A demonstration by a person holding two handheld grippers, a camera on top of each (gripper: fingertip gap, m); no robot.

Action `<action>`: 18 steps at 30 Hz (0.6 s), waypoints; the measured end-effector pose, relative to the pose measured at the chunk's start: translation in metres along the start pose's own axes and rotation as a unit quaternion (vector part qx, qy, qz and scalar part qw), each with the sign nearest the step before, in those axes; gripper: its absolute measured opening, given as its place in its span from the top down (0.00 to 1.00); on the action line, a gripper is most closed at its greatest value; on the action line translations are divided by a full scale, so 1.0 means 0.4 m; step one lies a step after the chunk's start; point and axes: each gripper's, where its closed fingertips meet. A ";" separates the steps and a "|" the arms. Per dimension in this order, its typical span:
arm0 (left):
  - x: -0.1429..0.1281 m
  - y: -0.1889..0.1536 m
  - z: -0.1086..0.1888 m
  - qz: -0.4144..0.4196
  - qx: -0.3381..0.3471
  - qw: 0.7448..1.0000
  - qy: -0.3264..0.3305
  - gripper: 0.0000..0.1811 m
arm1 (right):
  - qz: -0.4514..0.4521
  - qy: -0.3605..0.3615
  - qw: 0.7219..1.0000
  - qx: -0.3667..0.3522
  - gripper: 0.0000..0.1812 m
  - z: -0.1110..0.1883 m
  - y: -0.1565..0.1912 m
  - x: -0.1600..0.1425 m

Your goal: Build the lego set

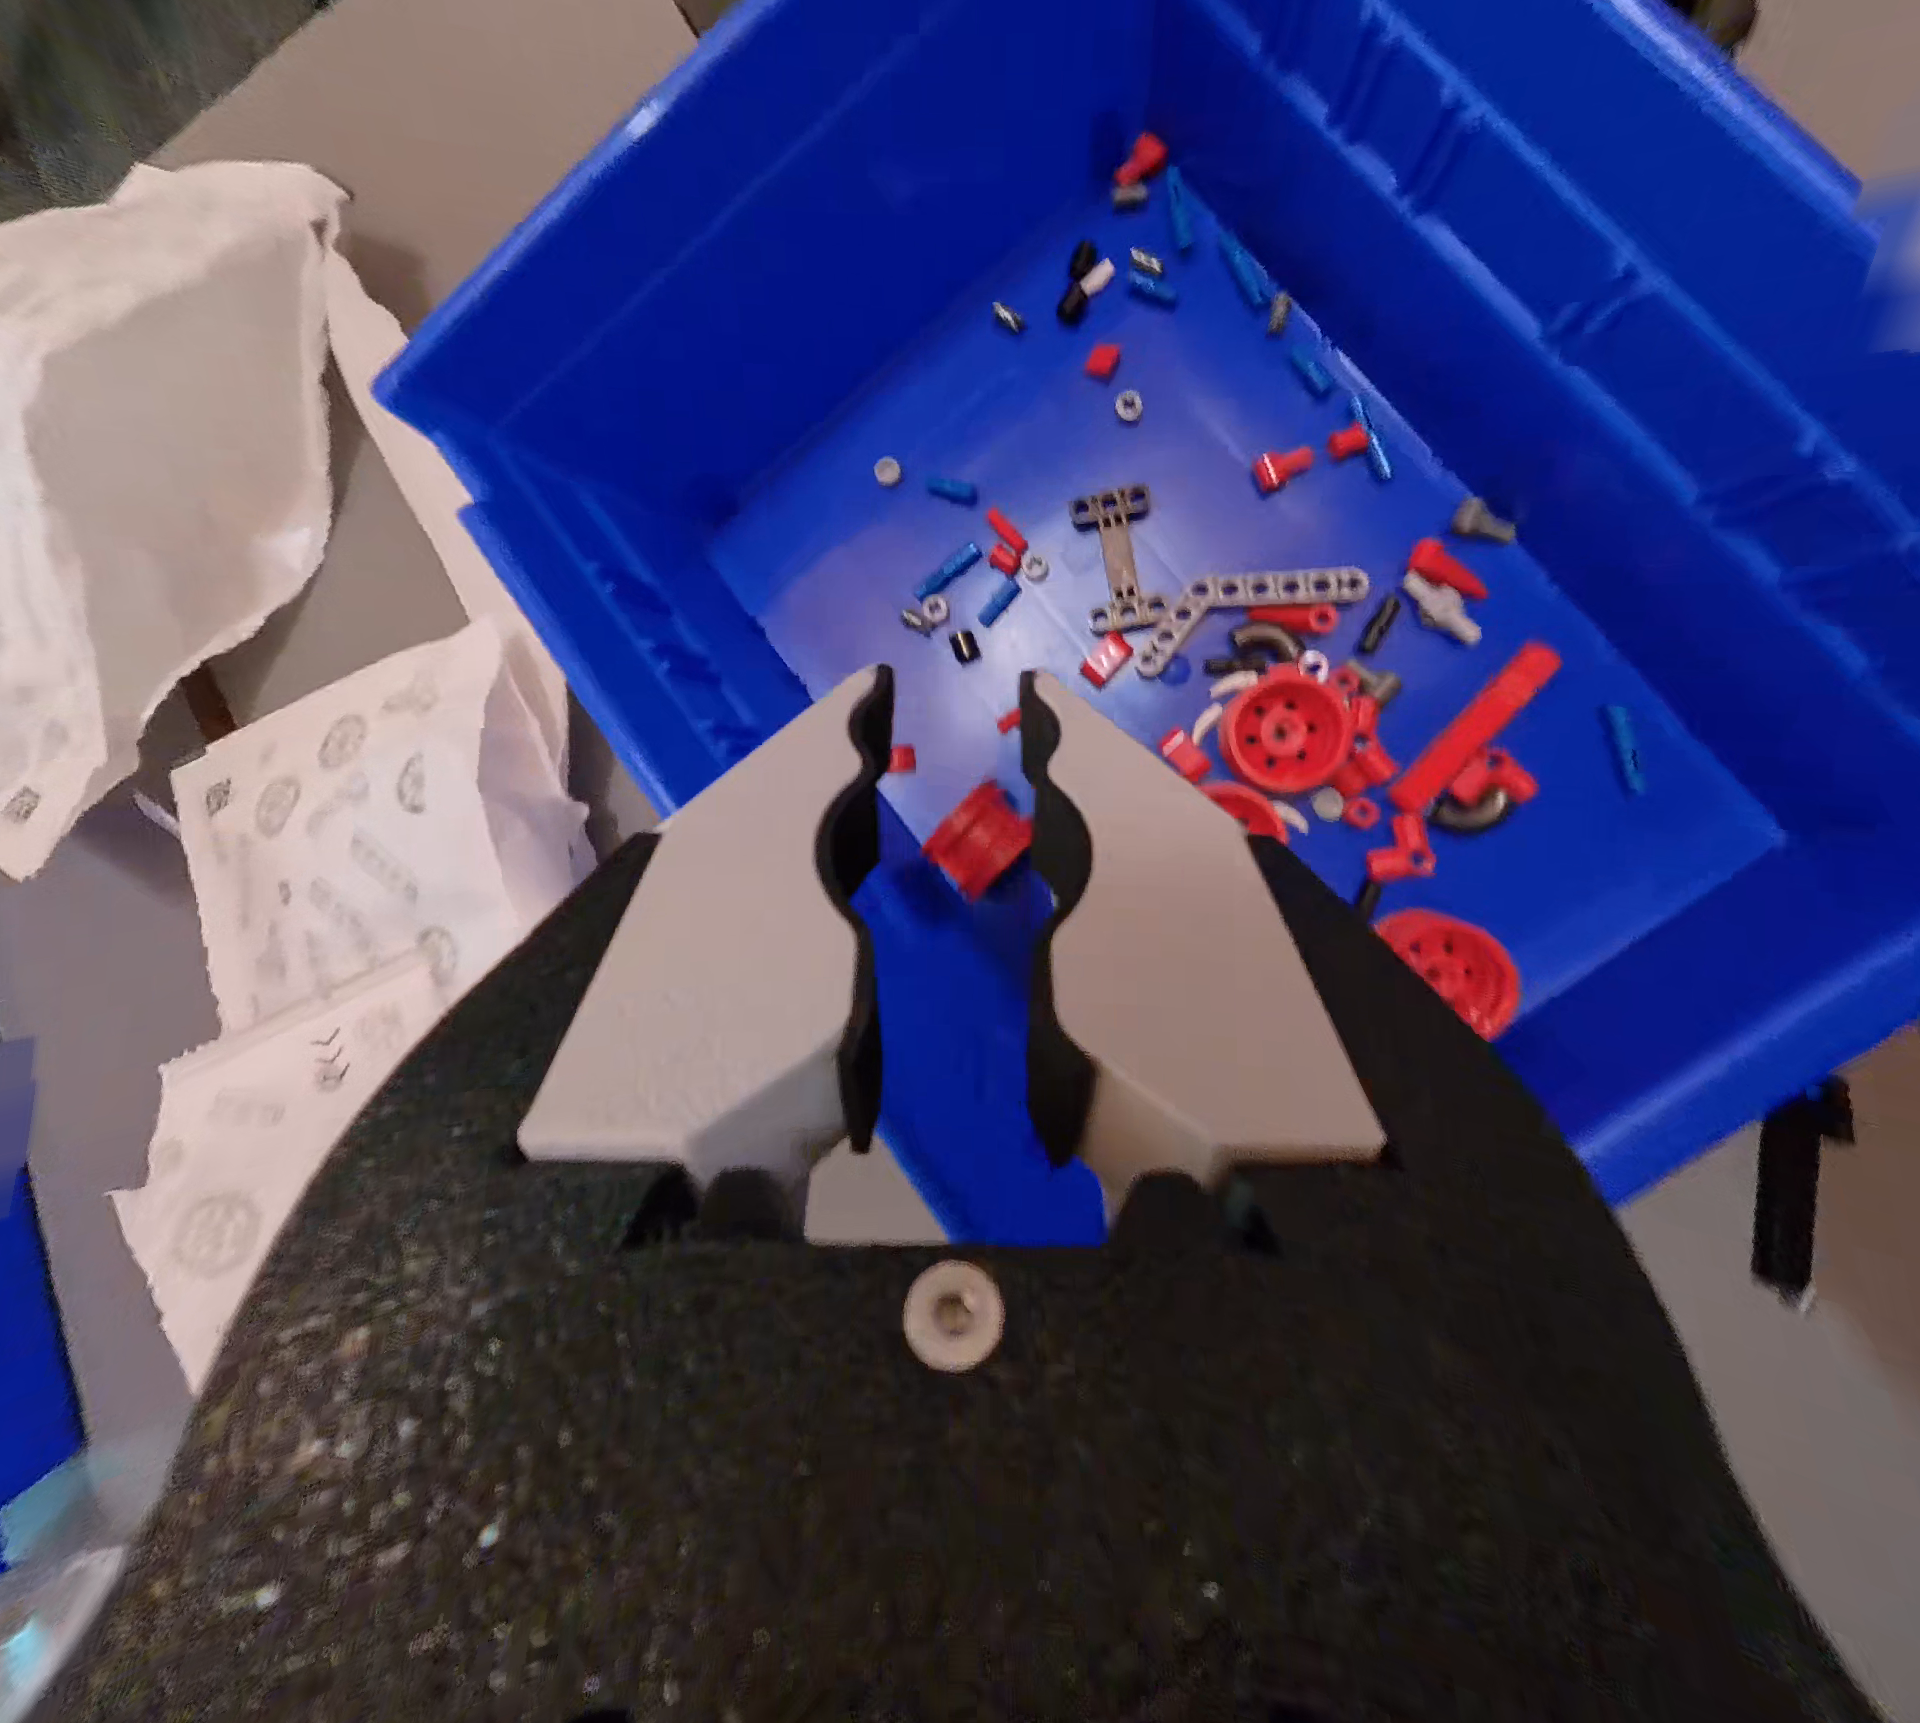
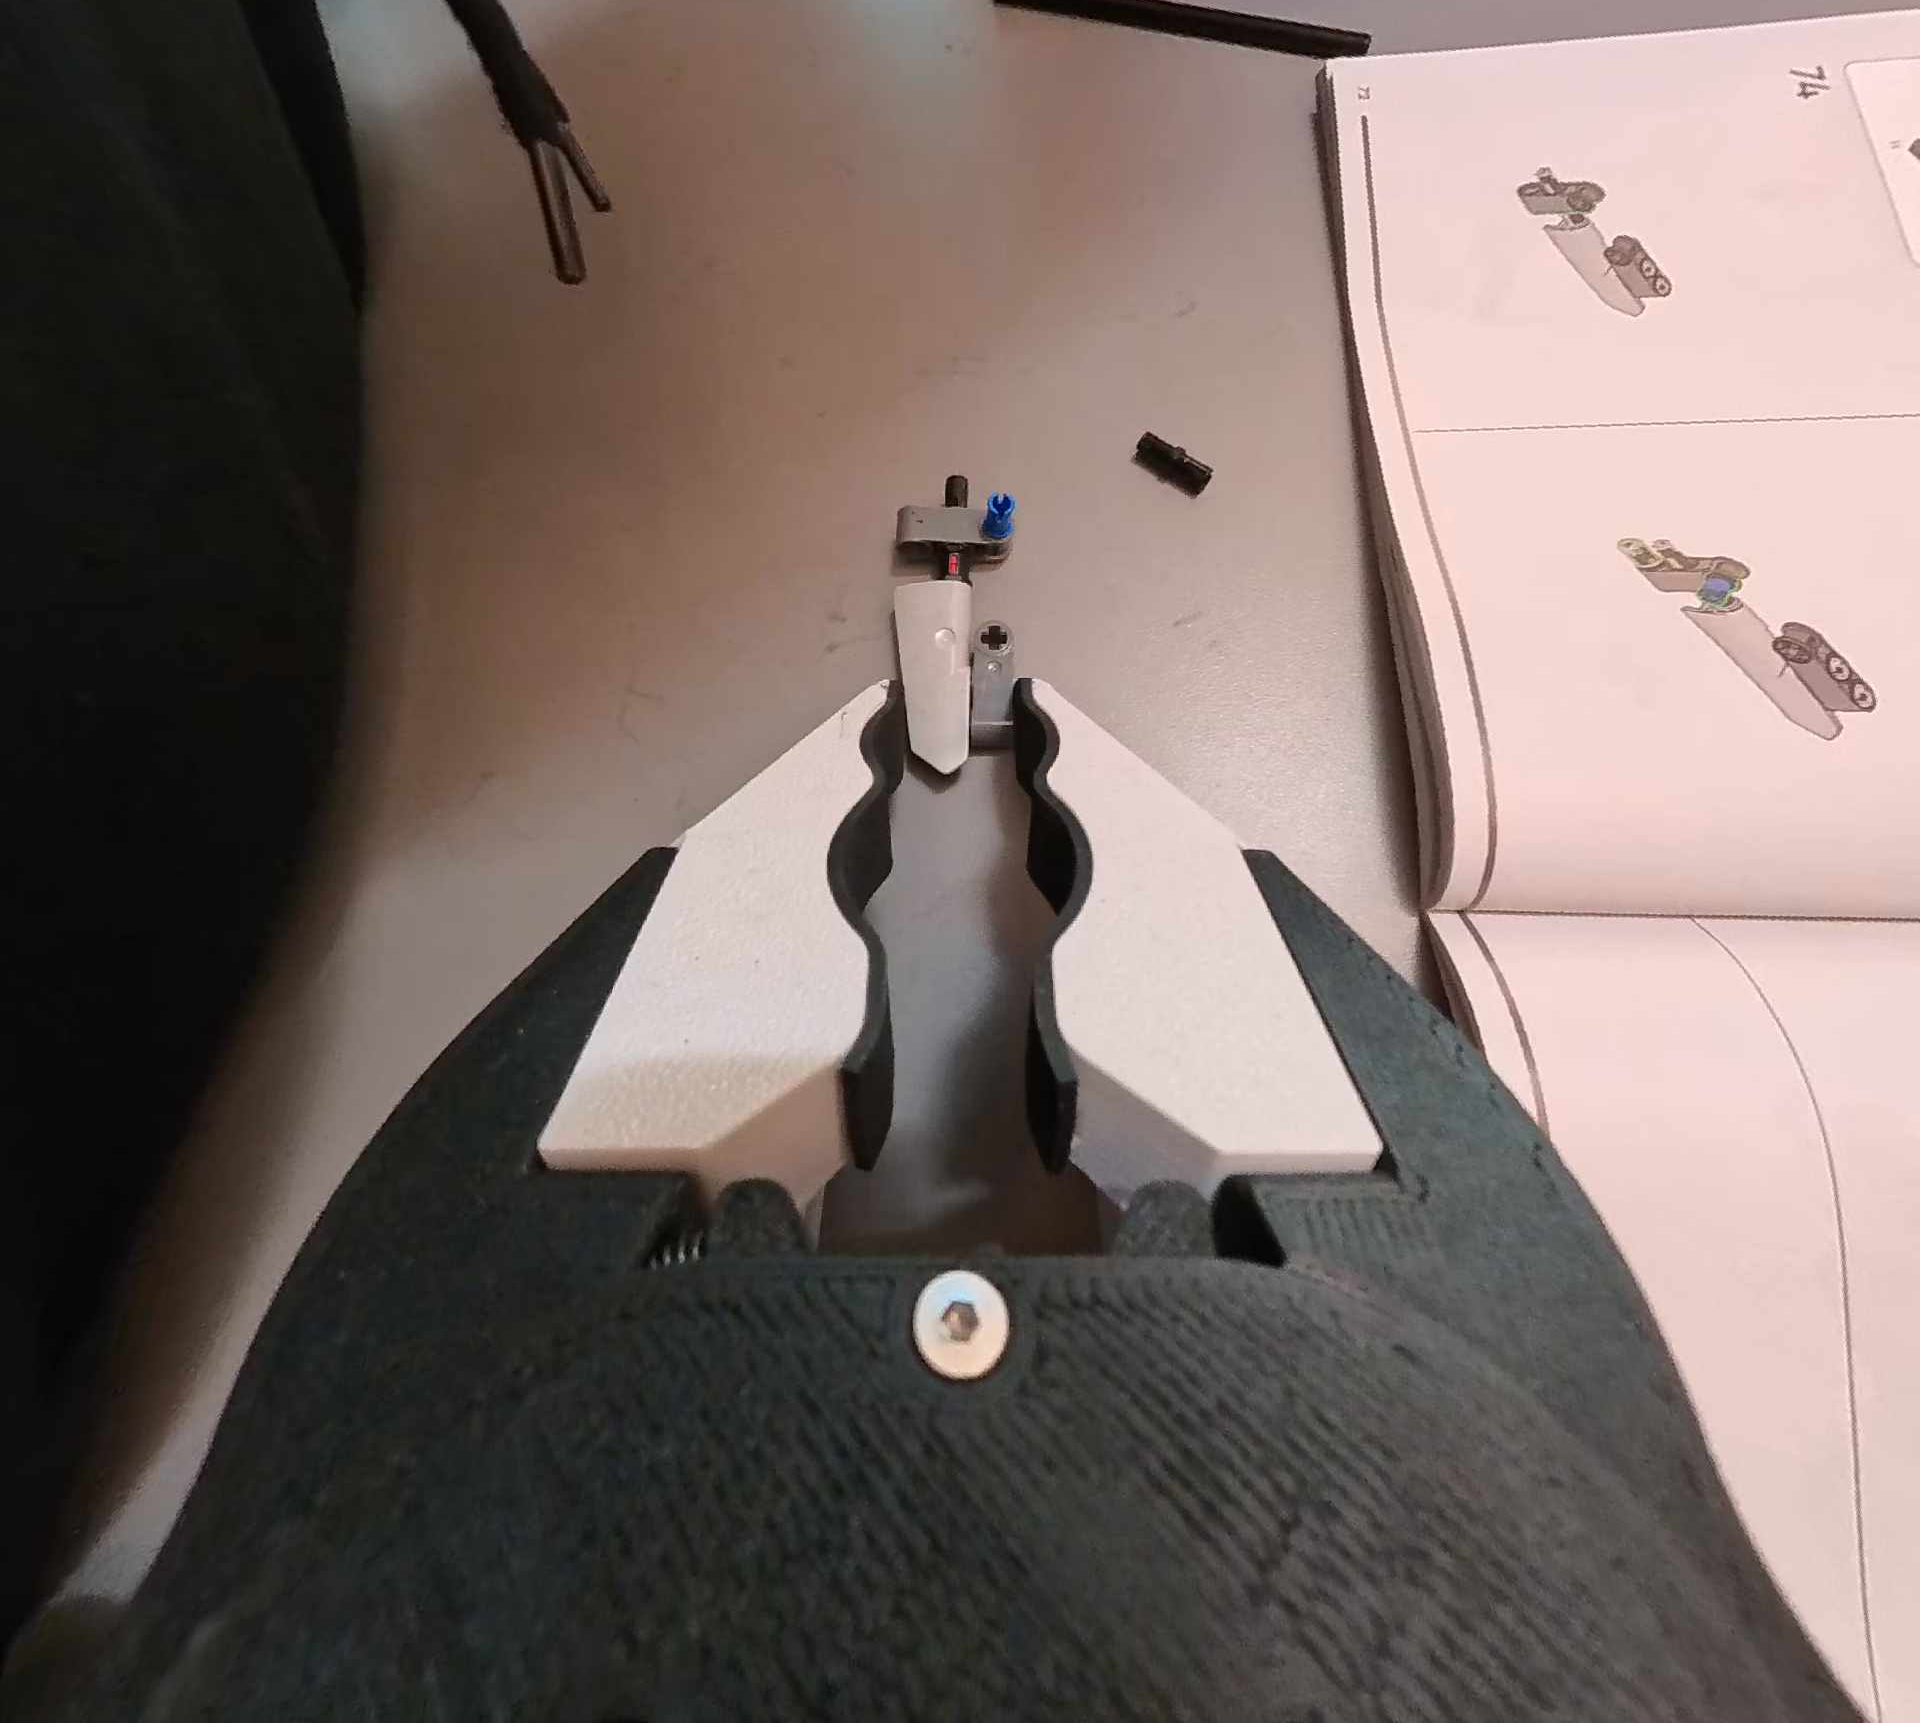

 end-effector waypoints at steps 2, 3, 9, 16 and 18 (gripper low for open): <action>0.034 0.014 -0.004 0.042 0.013 0.998 -0.034 0.82 | 0.001 0.000 1.000 -0.001 0.89 0.000 0.000 0.000; 0.055 0.016 -0.005 0.068 0.011 0.996 -0.058 0.80 | 0.001 0.000 1.000 -0.001 0.89 0.000 0.000 0.000; 0.065 -0.010 -0.077 0.104 -0.008 0.994 -0.043 0.76 | -0.004 0.000 1.000 0.001 0.89 0.001 -0.001 0.000; 0.050 -0.025 -0.186 0.108 0.041 0.993 0.000 0.71 | -0.001 0.000 1.000 -0.002 0.89 0.001 -0.001 0.000; 0.027 0.013 -0.218 0.116 0.092 0.989 0.016 0.62 | -0.002 0.000 1.000 -0.001 0.89 0.001 -0.001 0.000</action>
Point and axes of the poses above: each gripper's, where its closed fingertips meet, z back along the fingers, x out of its top, y = z × x across the jaws, and after that the axes turned 8 degrees about -z, right-handed
